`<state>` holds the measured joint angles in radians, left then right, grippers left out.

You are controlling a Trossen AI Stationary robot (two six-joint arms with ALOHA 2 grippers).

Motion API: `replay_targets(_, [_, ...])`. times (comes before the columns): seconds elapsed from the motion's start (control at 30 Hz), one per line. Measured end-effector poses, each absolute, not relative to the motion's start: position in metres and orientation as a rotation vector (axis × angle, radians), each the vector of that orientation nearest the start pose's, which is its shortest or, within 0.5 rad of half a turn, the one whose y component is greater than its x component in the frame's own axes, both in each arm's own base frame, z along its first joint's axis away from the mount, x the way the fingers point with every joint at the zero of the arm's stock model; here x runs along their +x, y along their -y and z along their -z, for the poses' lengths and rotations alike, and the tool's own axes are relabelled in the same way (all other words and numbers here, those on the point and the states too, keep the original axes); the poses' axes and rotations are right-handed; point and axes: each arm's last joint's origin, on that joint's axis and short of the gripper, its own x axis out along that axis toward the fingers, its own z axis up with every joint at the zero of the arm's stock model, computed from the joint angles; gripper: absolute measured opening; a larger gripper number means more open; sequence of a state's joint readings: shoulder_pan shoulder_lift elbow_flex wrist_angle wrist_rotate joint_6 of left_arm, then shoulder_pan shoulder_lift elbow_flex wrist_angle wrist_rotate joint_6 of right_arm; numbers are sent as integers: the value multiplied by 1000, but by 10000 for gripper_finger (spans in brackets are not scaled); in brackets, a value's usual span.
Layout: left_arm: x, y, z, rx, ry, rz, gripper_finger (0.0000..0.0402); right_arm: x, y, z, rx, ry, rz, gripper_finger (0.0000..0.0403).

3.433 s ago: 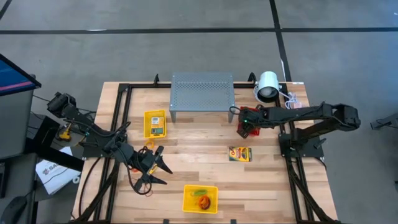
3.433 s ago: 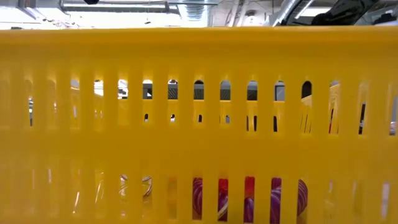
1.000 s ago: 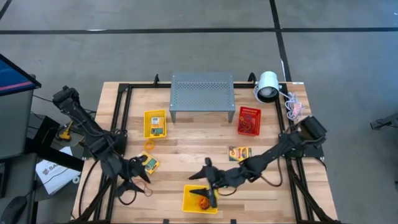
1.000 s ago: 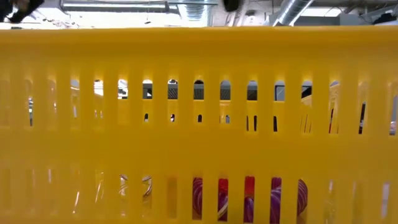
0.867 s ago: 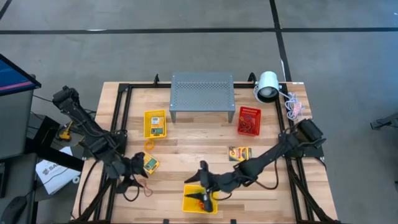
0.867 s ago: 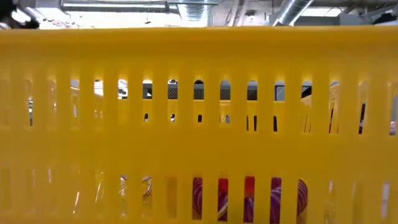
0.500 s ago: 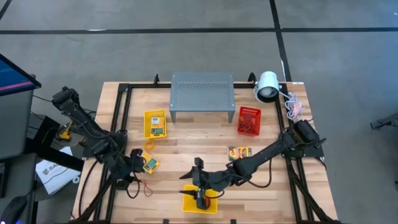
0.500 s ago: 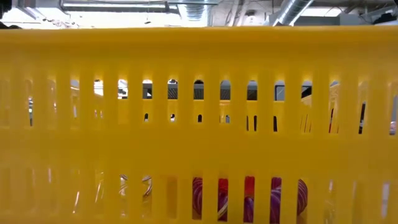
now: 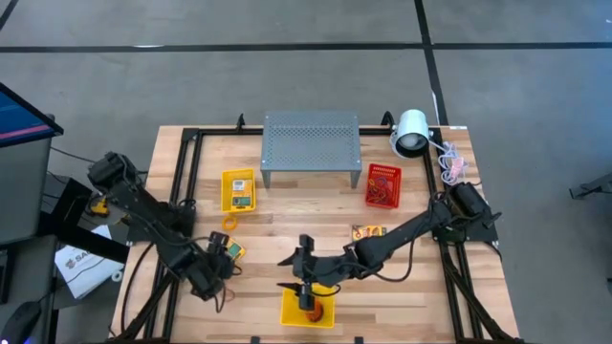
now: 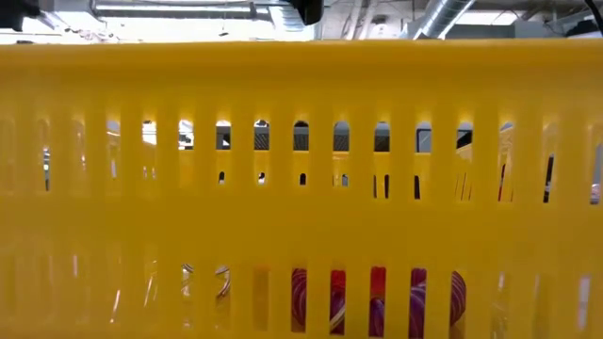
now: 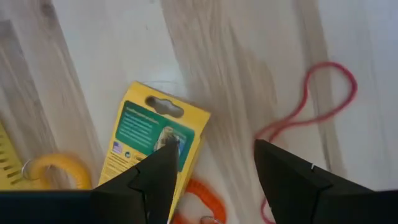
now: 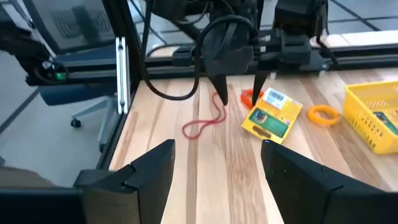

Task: Pick & Place Office Desk Supplies
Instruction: Put the yellow crayon box into the top yellow bin

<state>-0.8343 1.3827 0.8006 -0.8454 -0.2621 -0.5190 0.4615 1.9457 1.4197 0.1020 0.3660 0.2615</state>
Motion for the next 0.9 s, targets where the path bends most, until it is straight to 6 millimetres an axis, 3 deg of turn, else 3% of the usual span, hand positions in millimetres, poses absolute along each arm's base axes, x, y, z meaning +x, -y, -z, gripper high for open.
replay_targets(0.37, [181,197,-191,191,-1317,87,205,399,-192,-229,52,-450,-42,234])
replay_targets(0.5, [176,205,-198,203,-1375,34,204,393,-194,-216,49,-451,-52,234])
replay_targets(0.9, [144,215,-201,183,-1435,-112,168,389,-195,-210,80,-395,-66,234])
